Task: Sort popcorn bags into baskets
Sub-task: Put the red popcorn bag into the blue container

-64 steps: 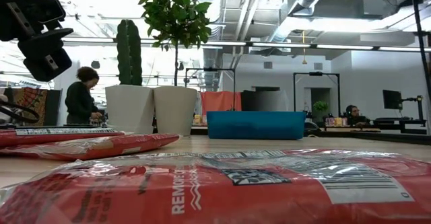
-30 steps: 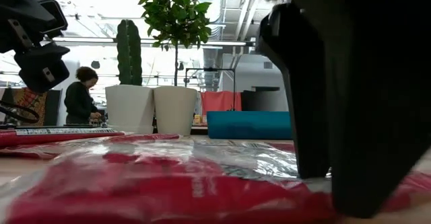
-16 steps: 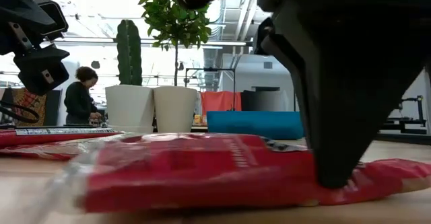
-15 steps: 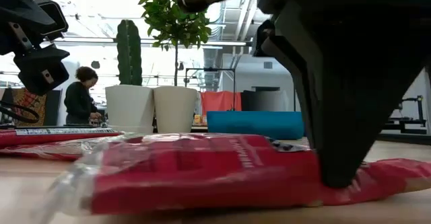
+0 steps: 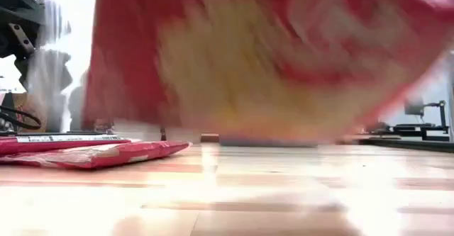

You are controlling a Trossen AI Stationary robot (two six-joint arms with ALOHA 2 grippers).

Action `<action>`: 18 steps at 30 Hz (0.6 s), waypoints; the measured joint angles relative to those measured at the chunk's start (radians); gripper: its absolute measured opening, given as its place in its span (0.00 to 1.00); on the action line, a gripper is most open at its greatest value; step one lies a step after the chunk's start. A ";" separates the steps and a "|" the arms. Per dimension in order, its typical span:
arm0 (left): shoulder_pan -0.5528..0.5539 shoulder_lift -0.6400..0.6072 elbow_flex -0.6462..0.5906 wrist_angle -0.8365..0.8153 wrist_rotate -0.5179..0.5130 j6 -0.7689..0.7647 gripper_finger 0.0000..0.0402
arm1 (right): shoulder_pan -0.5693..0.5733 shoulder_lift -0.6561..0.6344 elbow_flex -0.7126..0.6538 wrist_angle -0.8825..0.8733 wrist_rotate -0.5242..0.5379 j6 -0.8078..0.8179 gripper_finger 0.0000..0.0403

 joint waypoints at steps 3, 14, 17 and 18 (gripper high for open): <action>0.000 0.000 0.000 0.000 0.000 0.000 0.46 | -0.042 -0.043 0.001 -0.006 -0.025 -0.015 0.00; 0.000 0.000 0.000 0.000 0.001 0.000 0.46 | -0.196 -0.188 0.001 0.000 -0.128 -0.111 0.00; 0.000 0.000 0.000 0.000 0.001 0.000 0.46 | -0.257 -0.242 0.002 0.000 -0.126 -0.132 0.00; 0.000 0.000 0.000 0.000 0.001 0.000 0.46 | -0.279 -0.262 0.002 -0.003 -0.120 -0.136 0.00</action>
